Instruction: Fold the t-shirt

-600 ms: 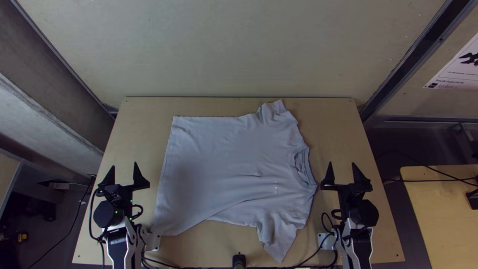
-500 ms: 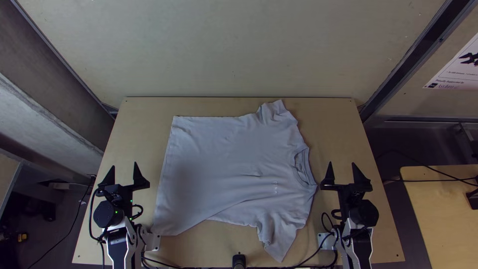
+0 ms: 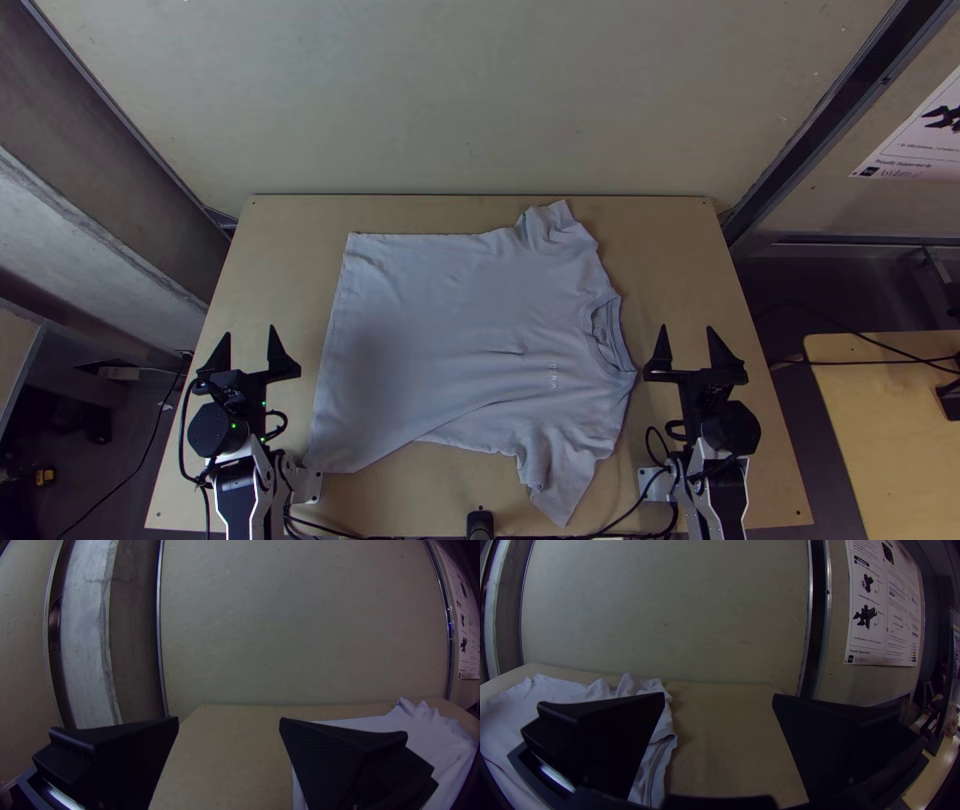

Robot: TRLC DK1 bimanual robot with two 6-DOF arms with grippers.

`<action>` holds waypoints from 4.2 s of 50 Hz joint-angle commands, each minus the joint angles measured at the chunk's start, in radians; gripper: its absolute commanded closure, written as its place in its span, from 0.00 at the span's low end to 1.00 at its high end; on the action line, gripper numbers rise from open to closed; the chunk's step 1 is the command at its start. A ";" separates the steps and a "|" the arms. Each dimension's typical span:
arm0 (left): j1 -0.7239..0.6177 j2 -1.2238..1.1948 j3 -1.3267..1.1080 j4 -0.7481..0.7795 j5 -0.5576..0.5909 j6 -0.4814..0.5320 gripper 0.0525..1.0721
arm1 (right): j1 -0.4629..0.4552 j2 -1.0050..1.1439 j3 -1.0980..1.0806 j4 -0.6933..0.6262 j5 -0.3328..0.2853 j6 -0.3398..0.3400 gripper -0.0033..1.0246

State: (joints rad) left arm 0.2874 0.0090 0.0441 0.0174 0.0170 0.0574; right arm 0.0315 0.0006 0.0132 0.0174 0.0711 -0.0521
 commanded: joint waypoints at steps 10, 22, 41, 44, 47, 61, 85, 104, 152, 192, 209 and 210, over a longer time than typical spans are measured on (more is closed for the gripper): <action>-0.001 -0.009 -0.041 -0.028 0.001 0.001 0.05 | 0.015 -0.004 -0.007 -0.022 -0.010 0.054 0.04; 0.006 -0.009 -0.041 -0.030 0.001 0.002 0.05 | 0.002 -0.004 -0.007 -0.022 -0.010 0.035 0.04; 0.004 -0.009 0.030 -0.093 0.003 0.078 0.05 | 0.033 -0.002 0.059 -0.014 -0.010 0.066 0.04; 0.001 -0.007 0.051 -0.114 0.003 0.078 0.05 | 0.044 0.001 0.090 -0.014 -0.010 0.060 0.04; 0.001 -0.004 0.065 -0.109 0.003 0.078 0.05 | 0.044 0.030 0.128 -0.008 -0.010 0.049 0.04; -0.030 0.213 0.250 -0.066 0.005 0.050 0.05 | 0.031 0.354 0.389 -0.017 -0.008 0.023 0.04; -0.083 0.891 0.899 -0.162 0.001 -0.042 0.05 | 0.011 0.878 0.910 -0.140 -0.005 0.001 0.04; -0.163 1.296 1.338 -0.432 0.001 -0.137 0.05 | 0.022 1.208 1.200 -0.211 -0.005 0.069 0.04; -0.284 2.031 1.846 -0.784 0.000 -0.188 0.20 | 0.061 1.840 1.690 -0.585 -0.005 0.274 0.04; -0.333 2.263 1.955 -0.757 -0.111 -0.166 0.84 | 0.053 1.995 1.825 -0.637 -0.004 0.294 0.04; -0.326 2.232 1.995 -0.781 -0.100 -0.151 0.98 | 0.082 2.150 2.033 -0.870 -0.007 0.333 0.04; -0.324 2.226 1.996 -0.781 -0.101 -0.149 0.98 | 0.087 2.161 2.049 -0.884 -0.007 0.333 0.04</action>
State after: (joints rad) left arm -0.0505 2.2528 2.0098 -0.7540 -0.0818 -0.0898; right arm 0.0982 2.1044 1.9930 -0.8127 0.0631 0.2470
